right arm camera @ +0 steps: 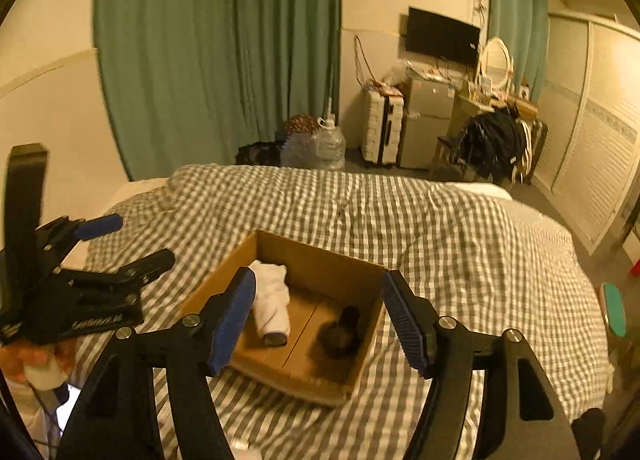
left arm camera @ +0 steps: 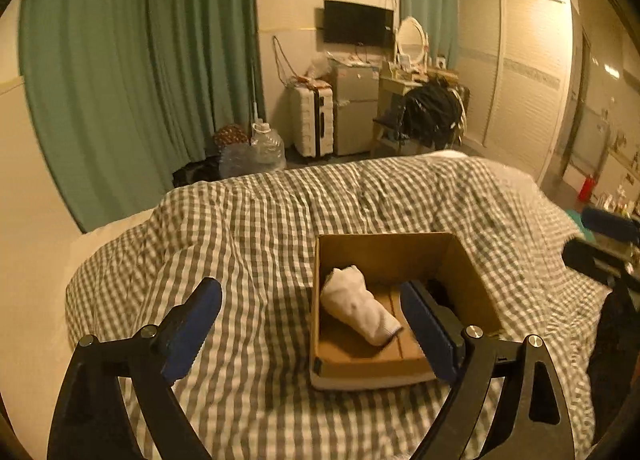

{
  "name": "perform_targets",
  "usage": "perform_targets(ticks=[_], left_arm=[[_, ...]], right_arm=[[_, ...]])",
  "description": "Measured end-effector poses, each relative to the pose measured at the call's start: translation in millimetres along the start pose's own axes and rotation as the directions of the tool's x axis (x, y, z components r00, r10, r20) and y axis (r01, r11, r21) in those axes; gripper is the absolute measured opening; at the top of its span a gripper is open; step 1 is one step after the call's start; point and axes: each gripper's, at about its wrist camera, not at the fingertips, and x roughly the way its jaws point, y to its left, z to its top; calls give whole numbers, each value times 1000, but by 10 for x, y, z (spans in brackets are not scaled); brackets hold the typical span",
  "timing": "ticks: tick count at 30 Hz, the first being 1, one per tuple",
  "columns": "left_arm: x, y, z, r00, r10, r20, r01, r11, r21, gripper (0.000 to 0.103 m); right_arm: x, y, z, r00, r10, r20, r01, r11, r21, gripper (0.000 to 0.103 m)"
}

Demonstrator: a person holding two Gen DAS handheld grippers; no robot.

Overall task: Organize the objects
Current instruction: 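Lift both open tools out of the box toward the remaining items, then grasp the blue Vinda tissue pack with the left tool while the right grasps the white tape roll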

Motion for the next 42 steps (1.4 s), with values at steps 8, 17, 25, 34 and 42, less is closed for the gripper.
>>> perform_targets(ticks=[8,17,25,34,42], left_arm=[[-578,-120,-401,999,45,28,-44,999,-27,97],[-948,-217,-1025,997,80,5,-79,995,-64,98],[-1193,-266,-1544,996,85,-28,-87,994,-71,98],[-1056,-346,-2183,984,25,-174,-39,996,-76,98],[-944,-553,-2405,958,-127,-255,113,991,-68,98]], right_arm=[[-732,253,-517,999,37,8,-36,996,-78,66],[-933,495,-1273,995,64,-72,-71,993,-97,66],[-923,503,-1684,991,54,-123,-66,994,-92,66],[-829,638,-2051,970,98,-222,-119,989,-83,66],[-831,683,-2106,971,64,-228,-91,990,-108,66]])
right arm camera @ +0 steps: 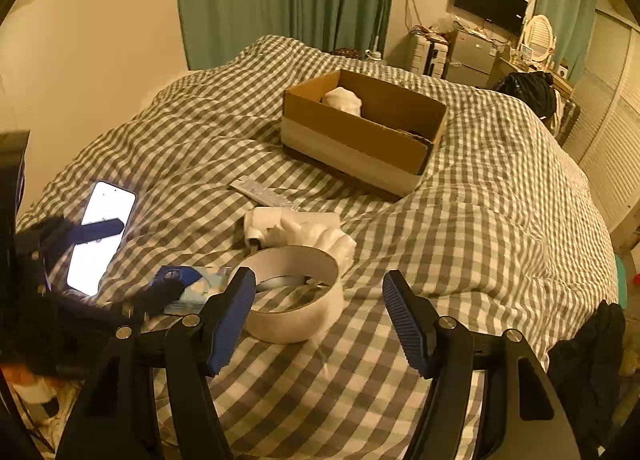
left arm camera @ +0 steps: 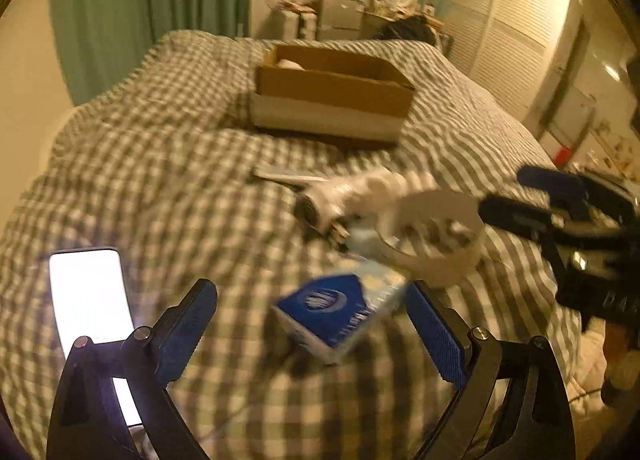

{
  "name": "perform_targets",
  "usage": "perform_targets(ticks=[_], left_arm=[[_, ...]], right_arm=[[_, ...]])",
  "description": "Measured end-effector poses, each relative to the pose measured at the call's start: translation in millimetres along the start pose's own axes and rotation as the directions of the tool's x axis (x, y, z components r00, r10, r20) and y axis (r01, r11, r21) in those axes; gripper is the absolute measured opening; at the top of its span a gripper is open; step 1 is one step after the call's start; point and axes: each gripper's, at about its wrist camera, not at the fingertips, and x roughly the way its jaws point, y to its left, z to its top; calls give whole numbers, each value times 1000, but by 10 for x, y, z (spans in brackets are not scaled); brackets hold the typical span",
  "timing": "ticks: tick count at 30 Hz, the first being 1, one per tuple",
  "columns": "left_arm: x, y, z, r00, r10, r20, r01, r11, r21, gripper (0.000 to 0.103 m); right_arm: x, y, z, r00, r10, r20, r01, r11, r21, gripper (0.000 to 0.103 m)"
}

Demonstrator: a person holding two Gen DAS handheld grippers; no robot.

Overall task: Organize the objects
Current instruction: 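Grasp the blue Vinda tissue pack with the left tool while the right grasps the white tape roll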

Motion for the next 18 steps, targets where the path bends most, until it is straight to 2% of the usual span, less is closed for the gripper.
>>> perform_targets(ticks=[3,7,8,9,10,13,16,18], left_arm=[[184,-103,15,999,-15,-33,16,999,30,98],[460,-118,8,999,0,-51,2,999,37,98],[498,-102,4,999,-16,-51,18,1000,25,93],[509,-89,-8,998,-35,-48,36,999,13,78],[495,-81,-13,998,-40,-49,40,999,9,74],[376,-37,-7,999,-34,-25,34,999,1,74],[175,55,50,999,7,35,-6,1000,-22,74],[57,146,100,996,56,68,-53,998,-41,74]], right_arm=[[0,-21,7,1000,-9,4,9,1000,11,67],[-6,-17,2,1000,-18,8,18,1000,7,68],[-9,-18,0,1000,-20,8,20,1000,5,68],[-8,-15,-1,1000,-19,8,19,1000,4,68],[-7,-14,-6,1000,-15,8,15,1000,3,69],[-2,-12,-15,1000,-5,12,5,1000,2,75],[20,1,-19,1000,2,9,-2,1000,2,81],[47,31,-31,1000,11,1,-11,1000,-5,81]])
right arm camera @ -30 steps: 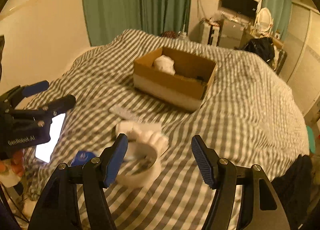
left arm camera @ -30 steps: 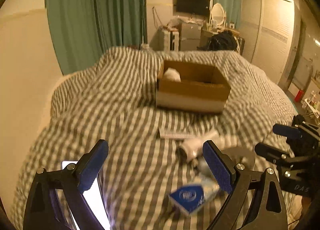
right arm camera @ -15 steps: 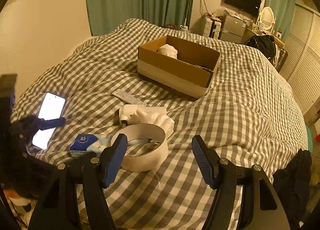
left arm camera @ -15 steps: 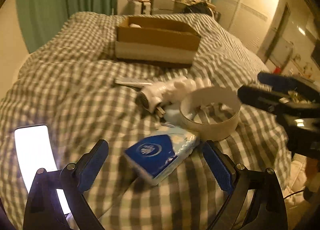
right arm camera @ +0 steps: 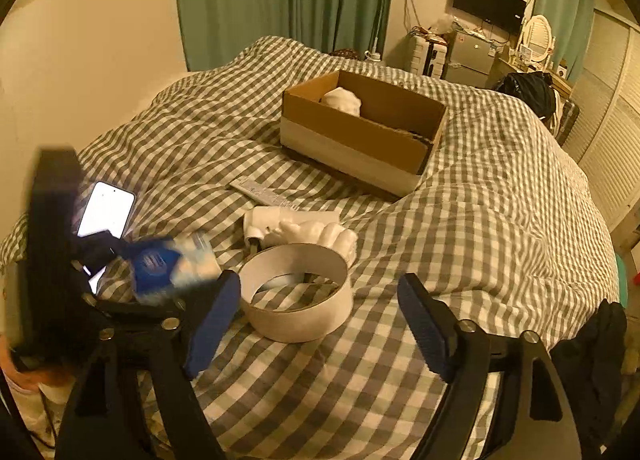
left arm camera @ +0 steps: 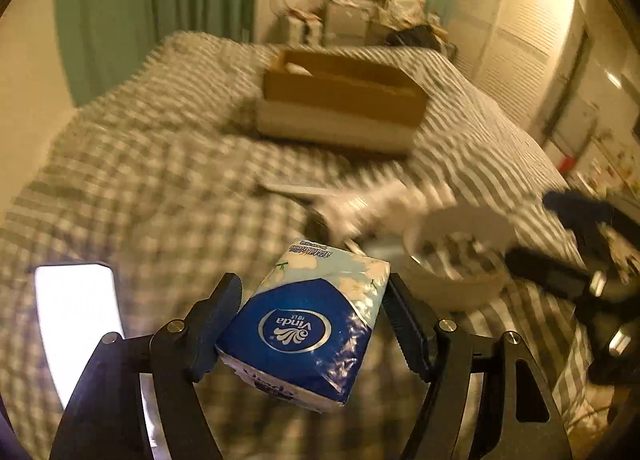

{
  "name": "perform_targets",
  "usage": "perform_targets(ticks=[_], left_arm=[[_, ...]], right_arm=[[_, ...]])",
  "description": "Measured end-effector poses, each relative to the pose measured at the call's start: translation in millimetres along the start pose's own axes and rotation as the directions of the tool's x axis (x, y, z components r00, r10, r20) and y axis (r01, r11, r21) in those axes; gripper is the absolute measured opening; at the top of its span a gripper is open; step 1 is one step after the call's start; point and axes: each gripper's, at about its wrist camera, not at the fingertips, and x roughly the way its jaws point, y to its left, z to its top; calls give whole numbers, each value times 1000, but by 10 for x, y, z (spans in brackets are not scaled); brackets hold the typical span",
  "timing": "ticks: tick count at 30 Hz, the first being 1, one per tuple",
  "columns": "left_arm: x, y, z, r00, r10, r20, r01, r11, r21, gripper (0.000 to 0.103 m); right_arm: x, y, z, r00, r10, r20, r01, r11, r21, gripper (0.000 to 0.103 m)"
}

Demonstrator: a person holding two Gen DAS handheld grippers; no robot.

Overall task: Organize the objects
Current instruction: 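Grasp the blue Vinda tissue pack with the left tool while the right grasps the white tape roll, then carry the tissue pack and tape roll into the box and release both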

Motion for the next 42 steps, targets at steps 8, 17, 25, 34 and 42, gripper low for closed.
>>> perform_targets(ticks=[8,17,25,34,42], left_arm=[[-182,243,59,994,92,51,-91,995,-33,74],[-106,291,49,995,86,55,-85,996,-19,74],[-190,237,445,988,82,130,-87,996,30,74],[-2,102,1244,980,77,183,-94,992,84,74],[312,-91,2011,976,52,210,-78,990,116,74]], right_arm=[[270,248,-85,999,-6,-53,2,997,-79,82],[408,236,-115,999,-46,-24,43,994,-99,80],[68,148,130,994,-42,101,51,995,-88,80],[-20,-196,745,978,-65,198,76,996,-46,80],[144,-694,1438,965,-75,252,76,997,5,80]])
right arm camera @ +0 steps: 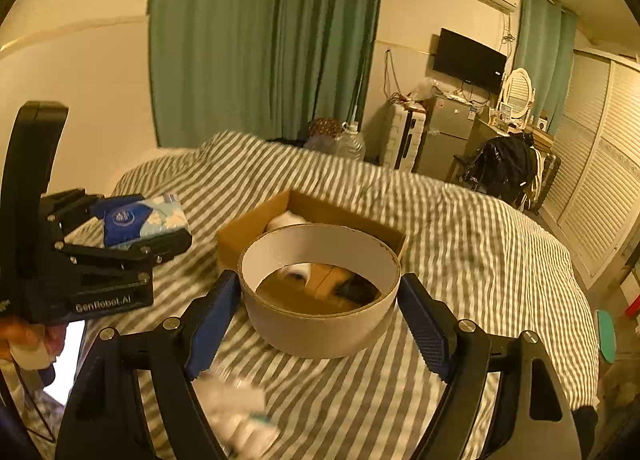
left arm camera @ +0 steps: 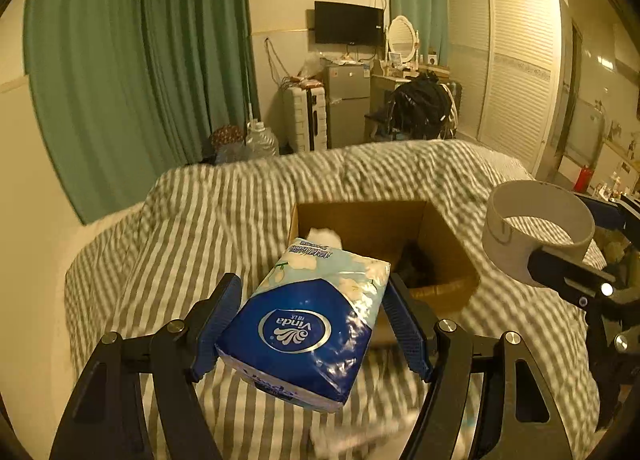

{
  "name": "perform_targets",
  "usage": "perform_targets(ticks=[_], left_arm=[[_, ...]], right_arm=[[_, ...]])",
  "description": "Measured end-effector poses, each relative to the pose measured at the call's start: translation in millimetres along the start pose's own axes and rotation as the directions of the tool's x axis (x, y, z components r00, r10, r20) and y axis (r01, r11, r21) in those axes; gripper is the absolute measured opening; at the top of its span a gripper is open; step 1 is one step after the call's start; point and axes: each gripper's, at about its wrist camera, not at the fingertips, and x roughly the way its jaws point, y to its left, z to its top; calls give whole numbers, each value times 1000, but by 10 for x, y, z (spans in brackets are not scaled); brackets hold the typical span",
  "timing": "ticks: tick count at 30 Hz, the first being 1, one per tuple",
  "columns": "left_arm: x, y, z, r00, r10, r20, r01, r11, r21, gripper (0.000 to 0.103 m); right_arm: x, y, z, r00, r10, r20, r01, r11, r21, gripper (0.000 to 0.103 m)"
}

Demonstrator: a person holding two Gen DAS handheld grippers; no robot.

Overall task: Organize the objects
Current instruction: 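Carry the tissue pack and tape roll into the box and release both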

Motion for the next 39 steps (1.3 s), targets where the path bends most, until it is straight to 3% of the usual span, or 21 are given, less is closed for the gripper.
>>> perform_targets(ticks=[6,13,18,27,30,32,39], left_arm=[[434,-101,394,1000,-14,4,14,1000,10,74],[987,-220,597,1000,-8,-29,9,999,38,74],[1395,-275,616,996,-8,-84,12,999,47,74],[1754,-348,519,989,-12,-146,19,999,46,79],[1769,-421,501,989,27,-144,-16,997,72,96],[1696,-455,477,991,44,-125,-33,995,90,97],[1184,-322,442,994,66,-89,-61,997,55,97]], right_arm=[[344,-362,415,999,1,33,-2,999,40,80],[954,-677,707,1000,14,21,-16,997,72,80],[1318,-860,704,999,42,-7,-41,993,111,80],[1732,-1058,506,992,114,-55,-101,976,195,81],[1761,-1078,434,989,135,-63,-119,970,211,81],[1722,-1090,422,990,128,-53,-113,970,214,90],[1320,-1092,481,995,94,-33,-84,971,222,90]])
